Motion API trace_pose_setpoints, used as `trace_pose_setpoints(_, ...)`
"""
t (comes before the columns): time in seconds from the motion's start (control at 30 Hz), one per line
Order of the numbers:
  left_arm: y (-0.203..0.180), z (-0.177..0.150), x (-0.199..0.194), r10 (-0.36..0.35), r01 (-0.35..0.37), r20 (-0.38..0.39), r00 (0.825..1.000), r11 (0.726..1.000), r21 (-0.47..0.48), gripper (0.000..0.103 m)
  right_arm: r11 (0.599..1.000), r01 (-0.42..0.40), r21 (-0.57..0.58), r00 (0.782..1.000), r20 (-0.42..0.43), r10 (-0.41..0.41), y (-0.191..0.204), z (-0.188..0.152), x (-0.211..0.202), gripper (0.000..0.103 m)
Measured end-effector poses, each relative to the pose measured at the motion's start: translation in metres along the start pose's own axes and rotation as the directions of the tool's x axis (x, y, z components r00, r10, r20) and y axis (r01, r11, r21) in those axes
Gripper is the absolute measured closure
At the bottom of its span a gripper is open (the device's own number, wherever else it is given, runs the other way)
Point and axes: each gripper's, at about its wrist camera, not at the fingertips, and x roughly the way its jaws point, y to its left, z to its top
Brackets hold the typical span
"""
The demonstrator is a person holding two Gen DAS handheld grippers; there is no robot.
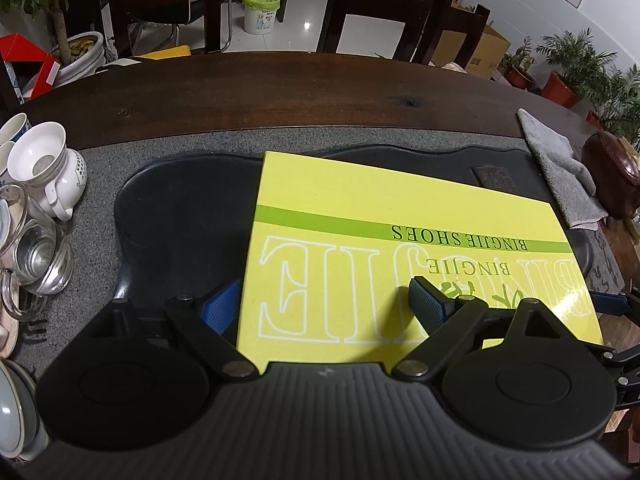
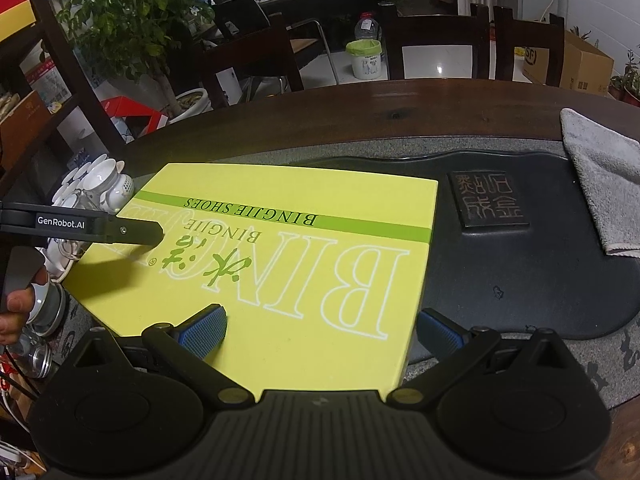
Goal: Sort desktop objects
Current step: 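Press the yellow lid down onto the box rim with both grippers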
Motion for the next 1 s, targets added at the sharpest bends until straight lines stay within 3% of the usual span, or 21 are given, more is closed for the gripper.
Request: trace_pose_setpoints(1.0,0.004,-0.004,0.011,-0.002,0.002,-0.017,1.0,1.0,0.009,0.014,1.0,0.018,-0.023,0.999,-0.036,-0.019,0.012,-0.001,0.013,0.0)
